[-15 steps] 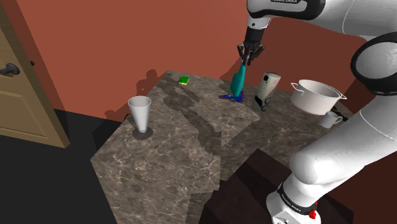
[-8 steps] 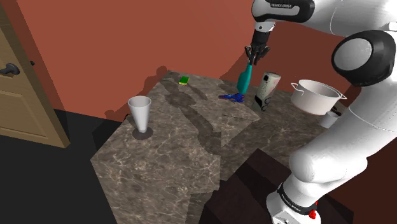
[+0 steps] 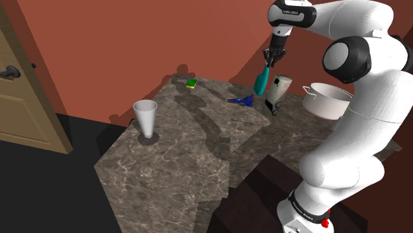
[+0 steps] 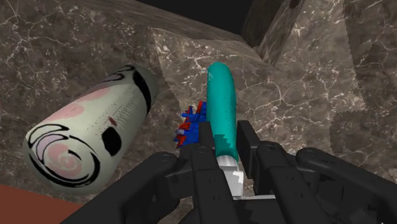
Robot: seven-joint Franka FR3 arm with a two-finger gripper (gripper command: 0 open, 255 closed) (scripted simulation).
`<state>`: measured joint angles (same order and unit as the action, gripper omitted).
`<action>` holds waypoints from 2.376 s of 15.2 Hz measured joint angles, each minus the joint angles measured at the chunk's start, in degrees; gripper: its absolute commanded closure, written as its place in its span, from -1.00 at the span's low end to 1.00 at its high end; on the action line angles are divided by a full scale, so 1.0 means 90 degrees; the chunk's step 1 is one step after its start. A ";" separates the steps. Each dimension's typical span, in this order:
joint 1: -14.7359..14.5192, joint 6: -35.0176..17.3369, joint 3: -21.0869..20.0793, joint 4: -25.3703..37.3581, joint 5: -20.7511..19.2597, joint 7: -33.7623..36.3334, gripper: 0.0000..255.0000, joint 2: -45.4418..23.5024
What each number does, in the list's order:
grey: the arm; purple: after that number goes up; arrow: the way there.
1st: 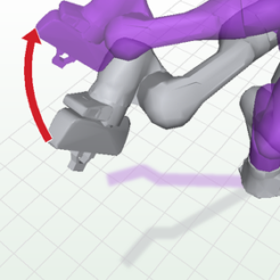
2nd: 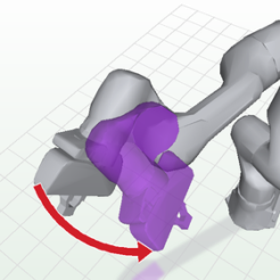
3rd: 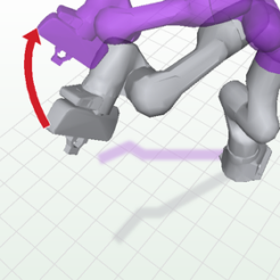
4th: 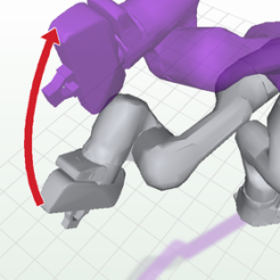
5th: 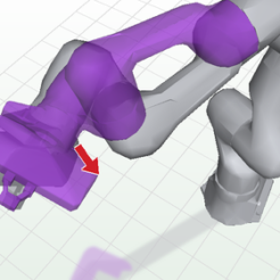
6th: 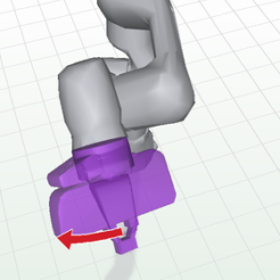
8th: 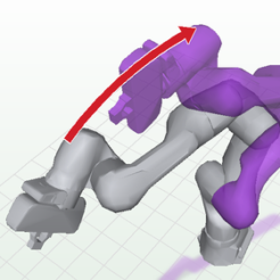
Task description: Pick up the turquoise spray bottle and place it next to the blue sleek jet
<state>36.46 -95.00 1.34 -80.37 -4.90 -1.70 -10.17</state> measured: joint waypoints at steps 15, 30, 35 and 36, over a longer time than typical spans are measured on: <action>0.0637 -0.0150 0.0267 0.1719 0.0230 -0.0866 1.00 -0.1801; 0.0621 -0.1540 0.0265 0.0150 0.0202 -0.0778 1.00 -0.1626; 0.0617 -0.1941 0.0264 -0.0206 0.0194 -0.0749 1.00 -0.1672; 0.0621 -0.2039 0.0265 -0.0303 0.0193 -0.0749 1.00 -0.1673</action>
<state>42.05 -113.35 3.72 -83.10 -3.17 -8.45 -25.22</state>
